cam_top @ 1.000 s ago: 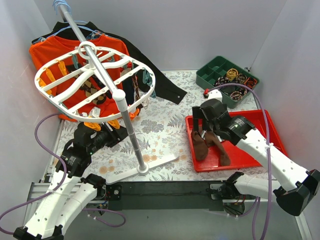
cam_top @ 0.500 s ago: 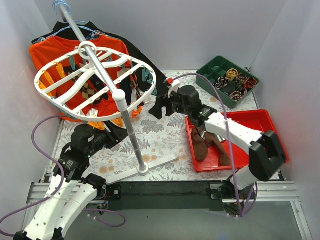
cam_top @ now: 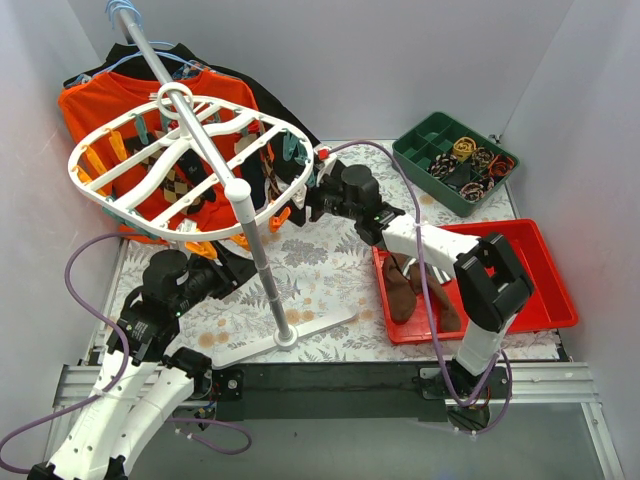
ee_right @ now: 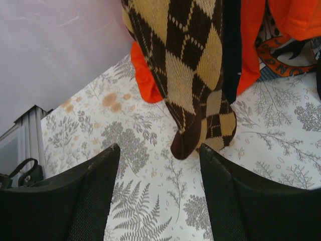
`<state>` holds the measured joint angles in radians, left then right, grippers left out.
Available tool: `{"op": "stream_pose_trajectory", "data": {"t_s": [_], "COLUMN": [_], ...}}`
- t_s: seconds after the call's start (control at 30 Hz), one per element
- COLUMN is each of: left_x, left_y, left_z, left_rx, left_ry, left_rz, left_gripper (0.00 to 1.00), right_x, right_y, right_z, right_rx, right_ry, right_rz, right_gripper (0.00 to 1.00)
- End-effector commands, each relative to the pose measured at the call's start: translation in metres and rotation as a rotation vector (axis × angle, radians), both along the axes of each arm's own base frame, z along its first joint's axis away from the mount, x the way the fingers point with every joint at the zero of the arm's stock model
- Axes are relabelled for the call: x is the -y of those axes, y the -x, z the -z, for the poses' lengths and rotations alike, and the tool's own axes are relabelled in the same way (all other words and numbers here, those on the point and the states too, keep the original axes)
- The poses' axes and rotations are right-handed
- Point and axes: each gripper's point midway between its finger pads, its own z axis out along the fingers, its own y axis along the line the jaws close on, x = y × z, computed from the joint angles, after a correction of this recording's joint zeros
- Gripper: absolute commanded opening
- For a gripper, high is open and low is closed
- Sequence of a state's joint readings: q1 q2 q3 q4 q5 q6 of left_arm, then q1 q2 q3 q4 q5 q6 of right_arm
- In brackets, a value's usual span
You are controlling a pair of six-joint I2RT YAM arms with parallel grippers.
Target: Remove the socks clipped to the hanger
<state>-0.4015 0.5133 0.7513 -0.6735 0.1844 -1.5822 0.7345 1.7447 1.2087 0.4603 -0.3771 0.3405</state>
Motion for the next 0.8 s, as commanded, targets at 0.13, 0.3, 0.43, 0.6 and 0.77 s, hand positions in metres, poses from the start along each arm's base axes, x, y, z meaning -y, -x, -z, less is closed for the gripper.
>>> {"op": "stream_pose_trajectory", "data": {"t_s": [0.13, 0.3, 0.43, 0.6, 0.77], "left_x": [0.001, 0.000, 0.000, 0.003, 0.008], "left_y": [0.005, 0.008, 0.009, 0.009, 0.009], "left_z": [-0.001, -0.002, -0.002, -0.003, -0.004], "left_rx": [-0.004, -0.002, -0.004, 0.000, 0.017], "left_ry": [-0.004, -0.008, -0.007, -0.002, -0.003], "left_rz": [0.019, 0.023, 0.027, 0.042, 0.080], "left_gripper": [0.46, 0.44, 0.43, 0.43, 0.43], "right_x": [-0.018, -0.026, -0.031, -0.030, -0.012], "right_y": [-0.030, -0.041, -0.047, -0.044, -0.024], "right_z": [-0.036, -0.028, -0.026, -0.026, -0.043], "right_rx": [0.102, 0.084, 0.077, 0.061, 0.058], "right_ry": [-0.083, -0.067, -0.062, -0.051, -0.065], "right_rz": [0.028, 0.031, 0.031, 0.019, 0.036], "right_gripper": [0.66, 0.58, 0.43, 0.11, 0.02]}}
